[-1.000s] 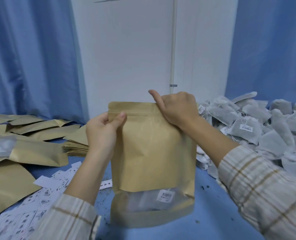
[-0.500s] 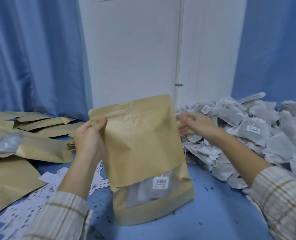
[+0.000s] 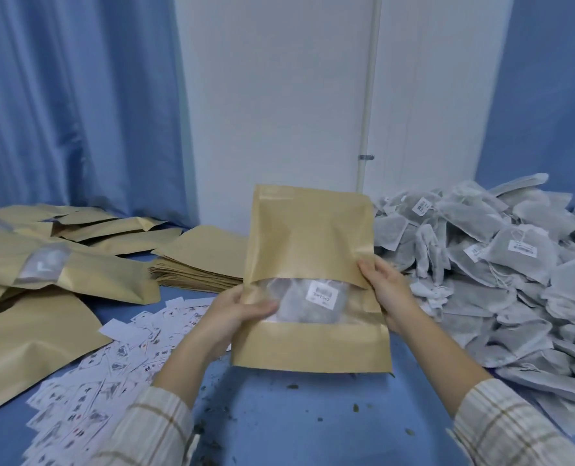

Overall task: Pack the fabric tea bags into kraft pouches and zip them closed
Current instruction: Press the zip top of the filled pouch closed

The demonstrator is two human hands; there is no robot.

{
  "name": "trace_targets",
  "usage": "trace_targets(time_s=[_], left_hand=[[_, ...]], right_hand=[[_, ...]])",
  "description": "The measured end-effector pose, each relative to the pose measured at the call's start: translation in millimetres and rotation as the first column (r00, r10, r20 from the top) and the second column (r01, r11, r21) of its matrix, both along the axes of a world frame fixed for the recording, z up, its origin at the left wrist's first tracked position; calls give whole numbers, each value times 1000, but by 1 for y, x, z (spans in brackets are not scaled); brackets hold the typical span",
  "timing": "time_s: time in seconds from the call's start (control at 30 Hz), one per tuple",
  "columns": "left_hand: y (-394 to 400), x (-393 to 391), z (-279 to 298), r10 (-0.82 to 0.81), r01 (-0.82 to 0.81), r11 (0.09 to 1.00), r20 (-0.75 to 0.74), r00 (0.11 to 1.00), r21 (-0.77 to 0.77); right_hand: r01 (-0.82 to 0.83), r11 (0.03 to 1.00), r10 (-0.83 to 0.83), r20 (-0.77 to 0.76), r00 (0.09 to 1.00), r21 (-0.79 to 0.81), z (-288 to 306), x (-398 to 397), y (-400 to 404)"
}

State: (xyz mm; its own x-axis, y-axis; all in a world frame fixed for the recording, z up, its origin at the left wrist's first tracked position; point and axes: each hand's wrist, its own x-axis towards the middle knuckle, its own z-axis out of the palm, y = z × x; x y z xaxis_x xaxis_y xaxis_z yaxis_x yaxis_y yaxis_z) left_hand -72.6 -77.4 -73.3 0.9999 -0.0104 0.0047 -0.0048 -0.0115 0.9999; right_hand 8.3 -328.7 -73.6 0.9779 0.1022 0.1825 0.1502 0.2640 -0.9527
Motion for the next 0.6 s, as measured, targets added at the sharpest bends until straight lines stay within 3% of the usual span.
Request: trace_targets(time_s=[0.1, 0.17, 0.2, 0.3, 0.4, 0.43, 0.53, 0.6], left_hand=[[11, 0, -1, 41, -40, 995, 4, 999, -93], [21, -3, -2, 7, -13, 981, -35, 999, -195], [28, -5, -3, -13, -5, 945, -54, 998, -326], [55, -7, -4, -49, -13, 674, -62, 997, -738], [59, 1, -11, 22, -120, 554, -130, 991, -824], [56, 9, -12, 69, -174, 545, -163, 984, -820], [53, 43, -4, 239, -284, 526, -182, 954, -802], [66, 61, 2, 286, -316, 498, -191, 939, -808]], right_hand=[[-318, 947, 322, -129, 938, 54, -11, -11, 5], [-338, 936, 351, -190, 917, 98, -15, -18, 14], [-306, 939, 333, -188, 924, 157, -15, -19, 20], [-207, 916, 272, -153, 950, 343, 2, -11, 55], [-215, 875, 291, -118, 949, 433, 43, 8, 152], [-289, 872, 364, -127, 923, 395, 62, 11, 197], [-614, 789, 600, -246, 761, 24, 103, 2, 312], [-570, 814, 534, -242, 810, -113, 95, 13, 345]])
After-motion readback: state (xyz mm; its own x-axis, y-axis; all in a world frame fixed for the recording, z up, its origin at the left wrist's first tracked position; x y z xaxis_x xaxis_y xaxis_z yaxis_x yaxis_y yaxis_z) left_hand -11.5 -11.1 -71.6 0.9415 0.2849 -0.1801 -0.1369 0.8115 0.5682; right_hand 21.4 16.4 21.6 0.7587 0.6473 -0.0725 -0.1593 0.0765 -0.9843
